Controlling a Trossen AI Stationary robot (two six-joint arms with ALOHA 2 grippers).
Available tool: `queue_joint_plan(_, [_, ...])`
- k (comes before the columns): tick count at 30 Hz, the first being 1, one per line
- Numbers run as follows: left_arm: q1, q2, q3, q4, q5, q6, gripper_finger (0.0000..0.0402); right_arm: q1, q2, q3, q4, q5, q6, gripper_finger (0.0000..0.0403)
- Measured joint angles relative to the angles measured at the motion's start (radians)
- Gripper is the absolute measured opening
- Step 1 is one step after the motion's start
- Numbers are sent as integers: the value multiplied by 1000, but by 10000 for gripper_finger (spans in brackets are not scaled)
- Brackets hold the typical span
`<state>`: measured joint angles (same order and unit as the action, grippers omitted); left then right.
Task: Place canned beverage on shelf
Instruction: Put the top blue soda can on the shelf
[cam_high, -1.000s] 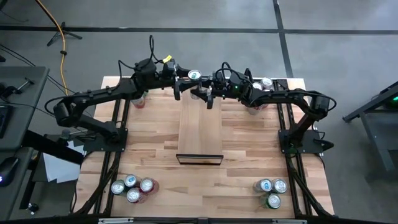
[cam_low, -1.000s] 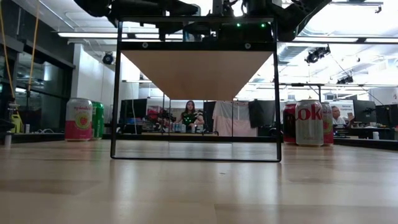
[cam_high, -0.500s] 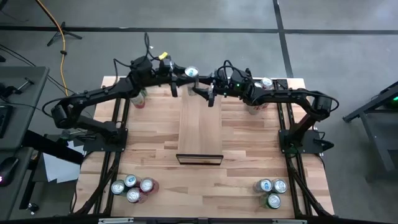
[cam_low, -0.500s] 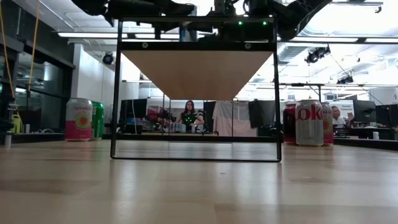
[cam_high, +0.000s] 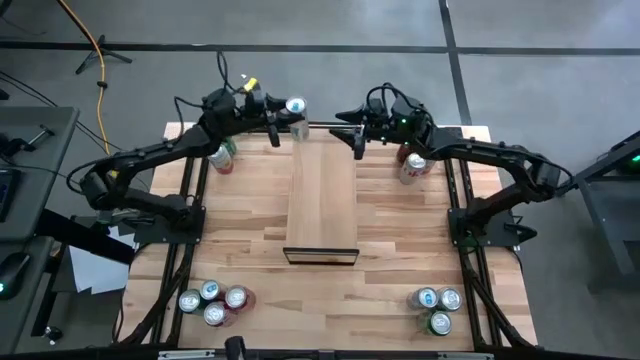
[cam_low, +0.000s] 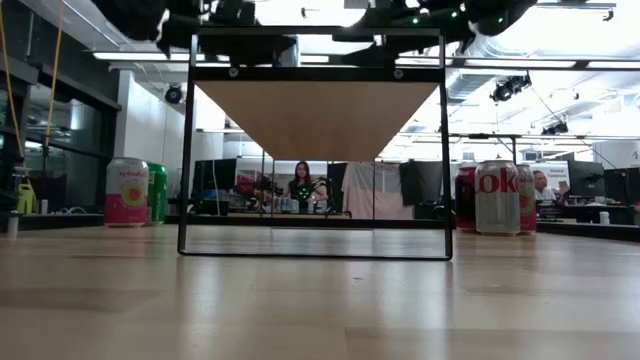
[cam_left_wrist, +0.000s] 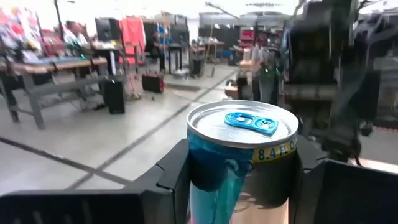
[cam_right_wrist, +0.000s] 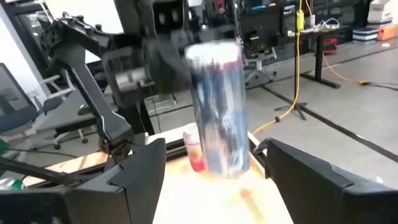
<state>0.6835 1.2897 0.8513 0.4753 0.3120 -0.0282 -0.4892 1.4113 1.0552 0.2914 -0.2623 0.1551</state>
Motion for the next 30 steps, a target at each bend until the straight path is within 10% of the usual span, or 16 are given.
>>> queue_joint_plan(30, [11,149,-33,80,-47,90,154,20,-26,-1,-18,1,1,266])
